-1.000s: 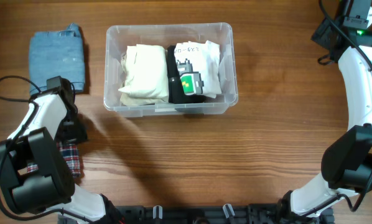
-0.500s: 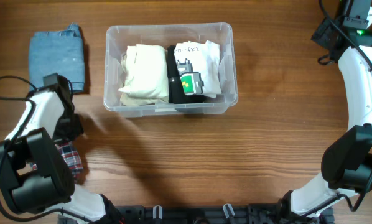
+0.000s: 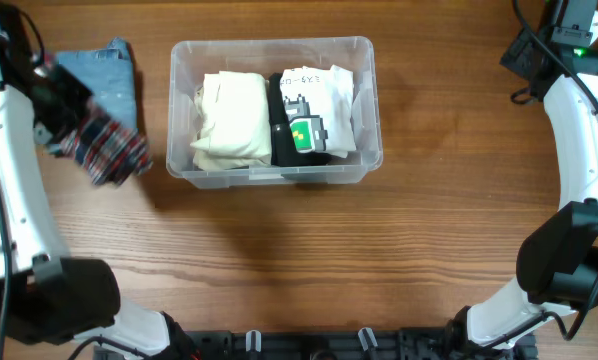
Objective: Pack container
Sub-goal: 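Lift the plaid cloth with the left gripper and carry it over the box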
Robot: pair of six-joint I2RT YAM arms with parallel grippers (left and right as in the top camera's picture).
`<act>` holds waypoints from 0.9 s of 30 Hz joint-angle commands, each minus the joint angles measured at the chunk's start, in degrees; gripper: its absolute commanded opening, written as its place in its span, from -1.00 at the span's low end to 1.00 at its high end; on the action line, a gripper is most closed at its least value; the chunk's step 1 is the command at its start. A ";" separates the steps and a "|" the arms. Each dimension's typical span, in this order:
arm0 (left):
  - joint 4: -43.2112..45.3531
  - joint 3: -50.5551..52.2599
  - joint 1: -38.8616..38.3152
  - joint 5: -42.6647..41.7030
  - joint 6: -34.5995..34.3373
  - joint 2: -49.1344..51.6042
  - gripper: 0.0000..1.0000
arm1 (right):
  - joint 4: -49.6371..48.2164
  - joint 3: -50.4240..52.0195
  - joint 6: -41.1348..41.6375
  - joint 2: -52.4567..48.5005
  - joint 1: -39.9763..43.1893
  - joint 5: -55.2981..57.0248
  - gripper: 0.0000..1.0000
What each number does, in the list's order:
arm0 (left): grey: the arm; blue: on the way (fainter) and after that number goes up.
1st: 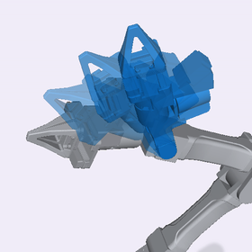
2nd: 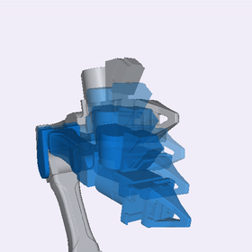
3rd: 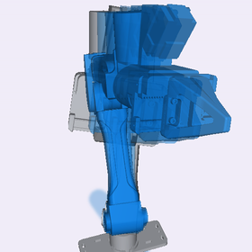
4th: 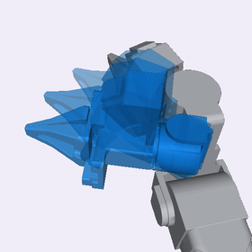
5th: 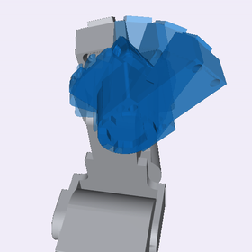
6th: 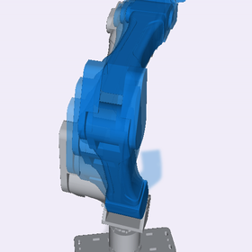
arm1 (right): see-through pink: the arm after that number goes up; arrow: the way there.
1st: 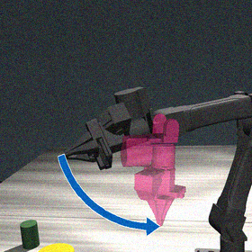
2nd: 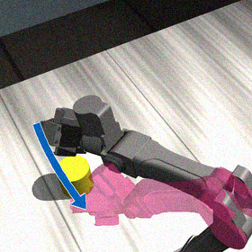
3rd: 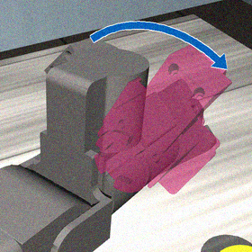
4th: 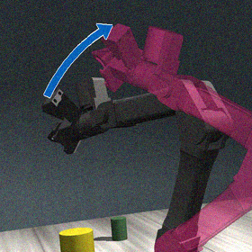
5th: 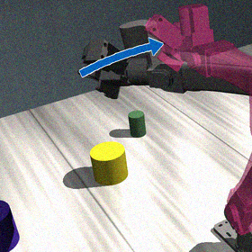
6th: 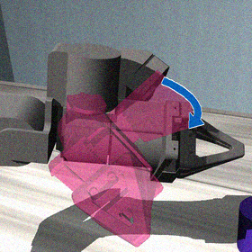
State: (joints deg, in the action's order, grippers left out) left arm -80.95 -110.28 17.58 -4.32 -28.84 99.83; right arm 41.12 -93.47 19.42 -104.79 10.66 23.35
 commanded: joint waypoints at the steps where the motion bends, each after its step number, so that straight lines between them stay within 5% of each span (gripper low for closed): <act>1: -0.09 -6.25 -5.53 -13.05 -5.07 -5.33 -0.92 | 0.04 0.22 0.11 -0.85 -0.17 -0.15 1.00; 9: 10.32 -6.64 -18.64 -12.17 -6.21 -13.35 -0.92 | 0.04 0.22 0.11 -0.85 -0.17 -0.15 1.00; 13: 11.19 -6.64 -26.40 -2.45 -7.93 -13.77 -0.92 | 0.02 0.22 0.11 -0.85 -0.17 -0.15 0.99; 17: 8.79 -6.64 -34.73 10.69 -9.18 -10.54 -0.93 | 0.04 0.22 0.09 -0.85 -0.17 -0.15 0.99; 27: 3.85 -6.64 -38.38 18.71 -11.91 2.97 -0.93 | 0.02 0.22 0.09 -0.85 -0.17 -0.15 1.00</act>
State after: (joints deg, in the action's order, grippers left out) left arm -77.47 -115.98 -20.69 8.84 -38.74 99.15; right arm 41.15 -93.47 19.42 -104.79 10.66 23.35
